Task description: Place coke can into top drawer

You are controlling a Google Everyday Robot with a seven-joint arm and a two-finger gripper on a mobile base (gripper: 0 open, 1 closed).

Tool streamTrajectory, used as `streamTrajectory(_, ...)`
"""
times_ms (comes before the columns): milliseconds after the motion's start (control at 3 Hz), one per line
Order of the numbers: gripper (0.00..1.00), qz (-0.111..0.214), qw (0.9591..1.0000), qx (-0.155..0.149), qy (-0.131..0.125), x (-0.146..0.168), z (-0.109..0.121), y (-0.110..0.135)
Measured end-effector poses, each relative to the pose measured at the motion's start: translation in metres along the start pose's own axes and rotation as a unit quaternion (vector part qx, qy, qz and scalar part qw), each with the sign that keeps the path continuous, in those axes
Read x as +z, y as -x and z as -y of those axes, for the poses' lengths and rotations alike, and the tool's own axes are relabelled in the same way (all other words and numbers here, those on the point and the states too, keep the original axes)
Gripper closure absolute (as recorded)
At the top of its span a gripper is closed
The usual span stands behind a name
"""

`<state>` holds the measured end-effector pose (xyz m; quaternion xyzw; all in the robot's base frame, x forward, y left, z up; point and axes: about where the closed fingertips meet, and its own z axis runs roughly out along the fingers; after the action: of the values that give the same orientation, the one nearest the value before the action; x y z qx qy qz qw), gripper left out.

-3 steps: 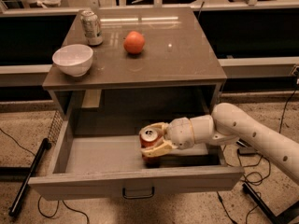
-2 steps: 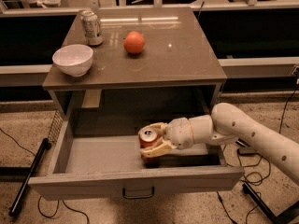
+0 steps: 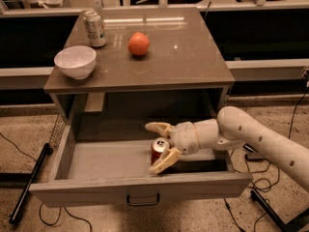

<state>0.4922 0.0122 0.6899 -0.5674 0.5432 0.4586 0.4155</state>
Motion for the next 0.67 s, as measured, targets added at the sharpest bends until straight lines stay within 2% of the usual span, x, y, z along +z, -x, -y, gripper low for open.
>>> streamTrajectory(333, 0.0, 0.0, 1.0, 0.0, 0.0, 0.0, 0.0, 0.0)
streamTrajectory(667, 0.0, 0.0, 0.9999, -0.011, 0.001, -0.007, -0.003, 0.015)
